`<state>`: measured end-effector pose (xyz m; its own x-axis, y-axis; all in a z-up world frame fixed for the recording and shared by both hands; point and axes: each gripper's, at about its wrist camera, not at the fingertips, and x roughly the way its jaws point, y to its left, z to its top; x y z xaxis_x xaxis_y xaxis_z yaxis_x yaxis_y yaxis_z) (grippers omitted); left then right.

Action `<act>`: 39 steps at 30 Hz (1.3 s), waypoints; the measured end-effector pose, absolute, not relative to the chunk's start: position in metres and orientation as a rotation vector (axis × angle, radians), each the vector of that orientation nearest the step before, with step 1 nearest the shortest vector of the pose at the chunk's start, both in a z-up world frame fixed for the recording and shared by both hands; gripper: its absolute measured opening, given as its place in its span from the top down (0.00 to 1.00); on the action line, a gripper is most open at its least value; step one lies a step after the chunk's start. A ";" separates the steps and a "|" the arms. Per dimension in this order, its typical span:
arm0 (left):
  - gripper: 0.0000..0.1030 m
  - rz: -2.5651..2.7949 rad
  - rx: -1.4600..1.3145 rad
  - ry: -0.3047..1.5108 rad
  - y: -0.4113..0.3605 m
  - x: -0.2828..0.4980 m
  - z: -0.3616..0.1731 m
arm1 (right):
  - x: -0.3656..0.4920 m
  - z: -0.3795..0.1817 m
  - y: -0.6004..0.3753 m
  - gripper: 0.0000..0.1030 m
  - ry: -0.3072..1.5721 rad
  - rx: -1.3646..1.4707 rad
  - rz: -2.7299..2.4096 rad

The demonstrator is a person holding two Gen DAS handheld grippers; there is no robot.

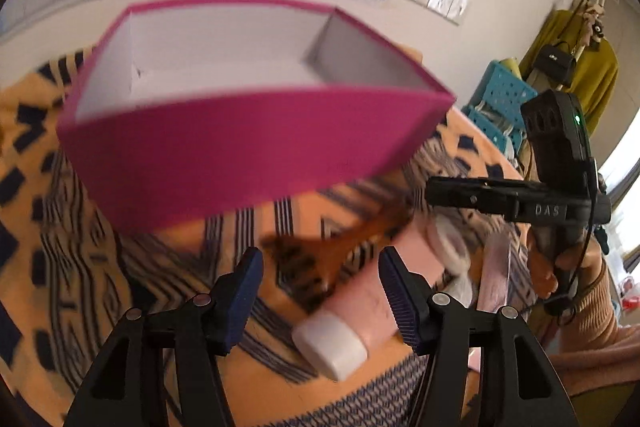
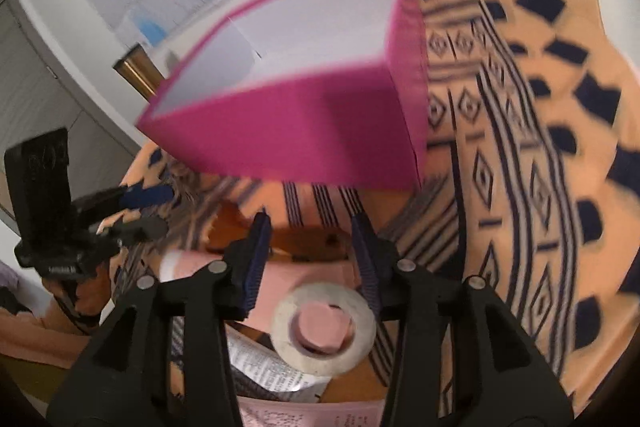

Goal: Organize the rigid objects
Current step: 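Grasp the brown wooden comb by its handle with the right gripper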

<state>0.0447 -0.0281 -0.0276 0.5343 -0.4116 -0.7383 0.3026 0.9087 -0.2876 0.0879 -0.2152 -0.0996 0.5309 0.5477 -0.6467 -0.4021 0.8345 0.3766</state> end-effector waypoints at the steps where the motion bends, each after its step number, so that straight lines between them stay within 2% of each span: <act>1: 0.39 -0.426 -0.151 0.940 -0.027 0.046 -0.034 | 0.089 -0.104 -0.215 0.52 0.848 0.197 0.569; 3: 0.39 -0.413 -0.176 0.972 -0.026 0.049 -0.042 | 0.091 -0.110 -0.213 0.49 0.869 0.200 0.556; 22: 0.39 -0.464 -0.261 1.078 -0.039 0.071 -0.058 | 0.097 -0.121 -0.194 0.49 0.893 0.172 0.534; 39: 0.39 -0.425 -0.293 1.079 -0.041 0.074 -0.056 | 0.080 -0.106 -0.189 0.47 0.819 0.165 0.527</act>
